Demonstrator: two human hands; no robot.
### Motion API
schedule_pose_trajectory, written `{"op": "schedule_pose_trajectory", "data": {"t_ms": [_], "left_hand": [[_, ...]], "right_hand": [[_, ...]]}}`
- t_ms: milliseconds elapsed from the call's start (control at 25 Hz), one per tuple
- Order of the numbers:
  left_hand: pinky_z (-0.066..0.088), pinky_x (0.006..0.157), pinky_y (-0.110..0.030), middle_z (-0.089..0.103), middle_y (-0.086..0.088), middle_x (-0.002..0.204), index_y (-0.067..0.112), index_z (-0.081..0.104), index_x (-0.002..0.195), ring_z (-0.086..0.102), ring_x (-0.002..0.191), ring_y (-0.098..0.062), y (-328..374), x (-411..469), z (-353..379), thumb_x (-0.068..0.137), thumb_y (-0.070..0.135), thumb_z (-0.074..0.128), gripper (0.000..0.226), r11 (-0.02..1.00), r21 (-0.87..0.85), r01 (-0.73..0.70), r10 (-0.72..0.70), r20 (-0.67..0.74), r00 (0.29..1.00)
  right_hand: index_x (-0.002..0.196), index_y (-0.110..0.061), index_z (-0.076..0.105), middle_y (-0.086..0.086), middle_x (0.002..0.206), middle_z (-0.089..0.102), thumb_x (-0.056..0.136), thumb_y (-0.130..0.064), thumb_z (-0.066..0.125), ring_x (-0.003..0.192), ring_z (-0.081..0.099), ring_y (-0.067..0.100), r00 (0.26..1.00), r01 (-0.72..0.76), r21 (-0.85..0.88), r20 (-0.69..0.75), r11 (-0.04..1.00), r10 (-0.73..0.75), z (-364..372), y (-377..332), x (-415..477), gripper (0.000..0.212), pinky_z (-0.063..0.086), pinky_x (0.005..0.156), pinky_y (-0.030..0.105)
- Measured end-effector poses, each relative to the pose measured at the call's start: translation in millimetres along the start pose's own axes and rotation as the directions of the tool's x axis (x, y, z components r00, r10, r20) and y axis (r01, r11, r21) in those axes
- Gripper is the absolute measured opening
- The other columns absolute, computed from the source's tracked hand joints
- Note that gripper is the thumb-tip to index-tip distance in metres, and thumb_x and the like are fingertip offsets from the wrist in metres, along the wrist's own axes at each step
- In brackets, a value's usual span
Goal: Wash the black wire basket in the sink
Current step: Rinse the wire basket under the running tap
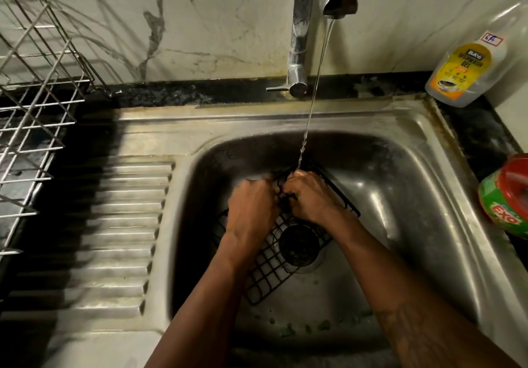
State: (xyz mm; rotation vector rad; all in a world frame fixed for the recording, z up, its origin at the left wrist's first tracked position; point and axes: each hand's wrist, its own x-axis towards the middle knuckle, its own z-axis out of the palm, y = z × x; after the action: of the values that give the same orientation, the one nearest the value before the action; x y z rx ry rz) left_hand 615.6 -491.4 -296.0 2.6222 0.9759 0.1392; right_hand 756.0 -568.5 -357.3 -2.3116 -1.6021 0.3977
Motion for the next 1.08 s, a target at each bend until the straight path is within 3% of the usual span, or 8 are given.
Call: {"op": "schedule_pose_trajectory", "data": {"t_ms": [160,280,360,440,640,760,920,1080], "left_hand": [[0.057,0.072,-0.041,0.07,-0.01,0.089,0.019,0.072,0.103,0.069,0.085,-0.037,-3,-3,1,0.09,0.014,0.063,0.017,0.987,-0.061,0.147,-0.15,-0.037,0.988],[0.057,0.079,-0.043,0.068,-0.015,0.099,0.014,0.062,0.124,0.066,0.095,-0.04,5,-4,1,0.083,0.01,0.061,0.041,0.984,-0.134,0.117,-0.112,0.047,0.993],[0.051,0.072,-0.037,0.065,-0.014,0.092,0.01,0.057,0.113,0.064,0.09,-0.038,13,-6,1,0.083,0.015,0.058,0.03,0.969,-0.228,0.098,-0.063,0.155,0.986],[0.049,0.061,-0.032,0.06,-0.001,0.076,0.018,0.05,0.09,0.064,0.072,-0.027,16,-7,5,0.087,0.02,0.057,0.007,0.955,-0.281,0.091,-0.039,0.187,0.982],[0.046,0.056,-0.022,0.053,0.009,0.065,0.027,0.047,0.067,0.057,0.059,-0.012,12,-5,6,0.093,0.011,0.06,0.034,0.958,-0.252,0.136,-0.113,0.105,0.988],[0.06,0.062,-0.04,0.066,-0.007,0.07,0.004,0.06,0.07,0.067,0.064,-0.024,6,1,10,0.09,0.005,0.062,0.02,0.948,-0.239,0.213,-0.186,0.131,0.974],[0.061,0.053,-0.043,0.068,-0.009,0.069,0.003,0.064,0.074,0.07,0.059,-0.024,4,4,17,0.088,0.007,0.067,0.014,0.921,-0.271,0.281,-0.236,0.188,0.953],[0.058,0.043,-0.044,0.069,-0.013,0.064,0.001,0.063,0.071,0.07,0.051,-0.026,-1,5,18,0.087,0.004,0.066,0.016,0.895,-0.309,0.322,-0.275,0.186,0.943]], "right_hand": [[0.101,-0.028,0.078,-0.001,0.097,0.07,0.088,-0.015,0.068,0.093,0.064,0.018,0.965,-0.006,0.2,-0.258,0.98,0.058,-8,4,1,0.021,0.056,0.082,0.033],[0.106,-0.015,0.078,0.004,0.098,0.073,0.09,-0.009,0.07,0.097,0.063,0.021,0.871,-0.056,0.151,-0.476,0.987,0.122,-16,0,3,0.019,0.051,0.081,0.027],[0.111,-0.015,0.077,0.002,0.103,0.073,0.092,-0.011,0.067,0.101,0.059,0.023,0.824,-0.159,0.107,-0.533,0.981,0.192,-18,1,4,0.022,0.052,0.085,0.033],[0.114,-0.025,0.075,-0.005,0.106,0.073,0.093,-0.015,0.064,0.102,0.057,0.022,0.855,-0.251,0.022,-0.464,0.968,0.232,-14,5,5,0.026,0.045,0.09,0.042],[0.114,-0.038,0.071,-0.011,0.111,0.072,0.092,-0.023,0.062,0.103,0.058,0.018,0.942,-0.121,-0.117,-0.327,0.986,0.077,1,-19,9,0.028,0.023,0.089,0.041],[0.119,-0.04,0.068,-0.014,0.116,0.072,0.093,-0.021,0.06,0.108,0.059,0.017,0.953,-0.122,-0.168,-0.297,0.978,0.068,-16,-4,4,0.033,0.026,0.097,0.045],[0.127,-0.034,0.064,-0.009,0.121,0.07,0.097,-0.018,0.055,0.107,0.064,0.018,0.926,-0.299,-0.169,-0.289,0.939,0.243,-30,29,-10,0.036,0.035,0.104,0.042],[0.126,-0.033,0.067,-0.007,0.12,0.07,0.085,-0.018,0.062,0.104,0.064,0.027,0.903,-0.357,-0.18,-0.318,0.917,0.289,-18,-3,3,0.043,0.034,0.106,0.044]]}}
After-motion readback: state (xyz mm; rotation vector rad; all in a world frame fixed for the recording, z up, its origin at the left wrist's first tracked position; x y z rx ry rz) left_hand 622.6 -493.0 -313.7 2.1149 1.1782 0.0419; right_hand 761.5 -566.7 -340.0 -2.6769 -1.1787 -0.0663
